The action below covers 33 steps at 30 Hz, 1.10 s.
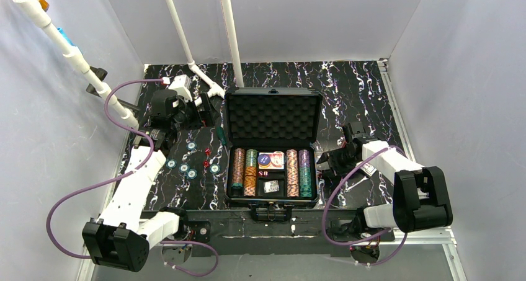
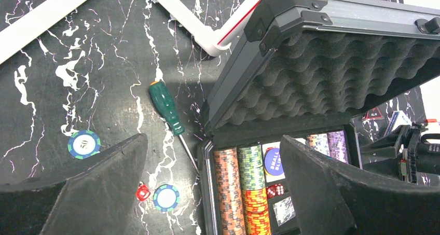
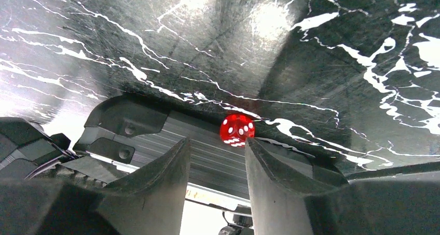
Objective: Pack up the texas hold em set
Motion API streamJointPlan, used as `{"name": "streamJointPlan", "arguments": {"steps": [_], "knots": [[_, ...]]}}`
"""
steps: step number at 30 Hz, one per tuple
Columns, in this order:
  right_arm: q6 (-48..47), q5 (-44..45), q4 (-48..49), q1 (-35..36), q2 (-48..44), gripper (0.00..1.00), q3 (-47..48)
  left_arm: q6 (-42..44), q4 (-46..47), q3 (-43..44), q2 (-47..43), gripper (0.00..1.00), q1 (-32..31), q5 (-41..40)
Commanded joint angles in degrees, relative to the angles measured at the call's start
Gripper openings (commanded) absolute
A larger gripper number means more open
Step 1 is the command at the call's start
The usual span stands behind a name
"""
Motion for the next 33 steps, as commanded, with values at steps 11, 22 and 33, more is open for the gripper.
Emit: {"name": "streamJointPlan", "arguments": {"steps": [11, 22, 33], "knots": [[-26.0, 5.0, 3.5, 0.2, -5.5, 0.61, -2.1, -0.3, 0.2, 0.2, -0.6, 0.99, -0.2, 1.3], [-21.1, -0.1, 4.1, 0.6, -1.1, 0.57, -0.8, -0.7, 0.4, 0.0, 1.3, 0.99, -0.3, 1.7], [-14.9, -1.0, 4.4, 2.7, 2.7, 0.51, -2.0, -0.5, 0.4, 0.0, 0.6, 0.99, -0.4, 1.3]]}}
